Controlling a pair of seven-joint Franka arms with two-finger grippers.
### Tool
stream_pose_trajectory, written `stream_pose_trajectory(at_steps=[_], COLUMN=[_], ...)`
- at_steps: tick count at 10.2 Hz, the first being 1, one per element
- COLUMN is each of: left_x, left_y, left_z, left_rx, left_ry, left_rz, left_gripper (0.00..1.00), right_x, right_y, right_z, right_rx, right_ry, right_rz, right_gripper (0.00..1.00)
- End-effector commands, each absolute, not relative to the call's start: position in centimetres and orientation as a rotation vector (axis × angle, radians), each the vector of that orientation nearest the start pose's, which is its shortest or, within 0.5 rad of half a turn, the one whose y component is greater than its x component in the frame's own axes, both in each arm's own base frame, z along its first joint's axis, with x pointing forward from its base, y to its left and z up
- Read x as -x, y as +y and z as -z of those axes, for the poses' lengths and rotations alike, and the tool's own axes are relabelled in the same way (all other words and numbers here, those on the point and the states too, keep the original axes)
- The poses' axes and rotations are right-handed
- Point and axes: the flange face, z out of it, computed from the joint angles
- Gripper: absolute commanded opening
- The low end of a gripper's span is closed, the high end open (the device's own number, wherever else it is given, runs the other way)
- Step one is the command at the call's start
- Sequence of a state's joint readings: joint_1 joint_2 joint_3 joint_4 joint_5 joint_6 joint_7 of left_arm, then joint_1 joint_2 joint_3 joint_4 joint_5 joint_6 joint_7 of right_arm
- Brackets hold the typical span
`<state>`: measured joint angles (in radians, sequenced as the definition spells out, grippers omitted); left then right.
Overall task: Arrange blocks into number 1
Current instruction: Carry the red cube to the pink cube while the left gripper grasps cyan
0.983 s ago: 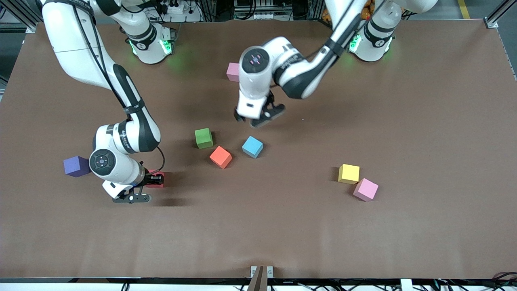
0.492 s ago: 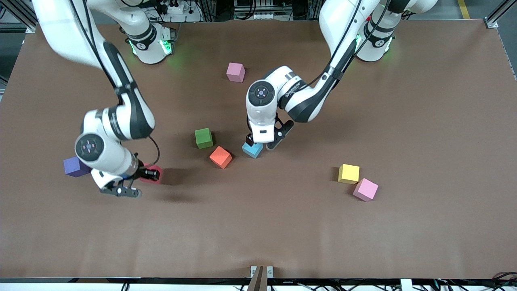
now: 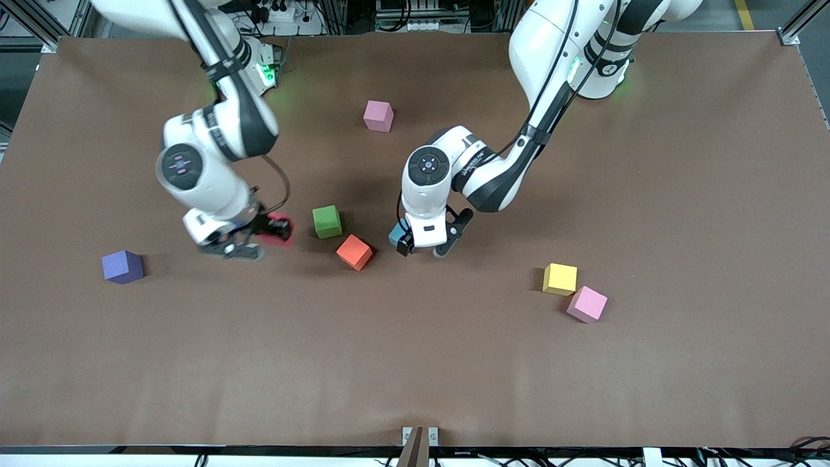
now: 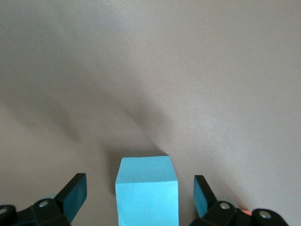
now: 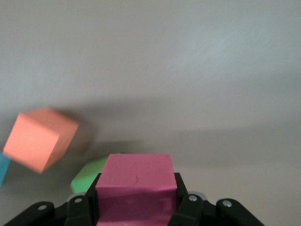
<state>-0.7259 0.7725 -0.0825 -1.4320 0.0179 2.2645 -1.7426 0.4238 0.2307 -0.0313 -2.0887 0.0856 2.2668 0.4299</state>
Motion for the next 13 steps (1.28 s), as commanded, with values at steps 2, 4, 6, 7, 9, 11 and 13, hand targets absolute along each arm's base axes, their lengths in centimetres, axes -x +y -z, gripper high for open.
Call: stream_pose_trajectory(at_steps=[2, 4, 6, 7, 9, 11, 13], left_x=[-50.6, -50.2, -50.3, -50.3, -50.3, -49.4, -48.9], left_y=[-53.7, -54.2, -54.3, -54.4, -54.3, -55.1, -55.2], left_z=[-22.4, -21.4, -20.3, -19.9, -19.9, -19.5, -18.7], left_rx=[2.828, 2.837, 2.853, 2.859, 2.863, 2.911, 2.936], left_ry=[-1.509, -1.507, -1.518, -1.518, -1.514, -1.407, -1.325], left_rz=[-0.010, -0.014, -0.007, -0.003, -0.002, 0.006, 0.004], left_gripper=[1.00, 1.00, 1.00, 1.00, 1.00, 0.94, 0.33], right_x=[-46.0, -41.6, -38.5, -36.8, -34.1, -32.5, -31.7], right_y=[26.1, 27.7, 29.8, 31.4, 34.6, 36.4, 37.6], right_z=[-29.3, -28.3, -28.2, -27.8, -26.8, -25.1, -24.0], right_rx=[3.037, 3.021, 3.035, 3.047, 3.063, 3.077, 3.080], right_ry=[0.131, 0.122, 0.134, 0.138, 0.153, 0.176, 0.162], right_rz=[-0.185, -0.212, -0.238, -0.254, -0.254, -0.243, -0.223], right_gripper=[0.48, 0.48, 0.48, 0.48, 0.48, 0.48, 0.49])
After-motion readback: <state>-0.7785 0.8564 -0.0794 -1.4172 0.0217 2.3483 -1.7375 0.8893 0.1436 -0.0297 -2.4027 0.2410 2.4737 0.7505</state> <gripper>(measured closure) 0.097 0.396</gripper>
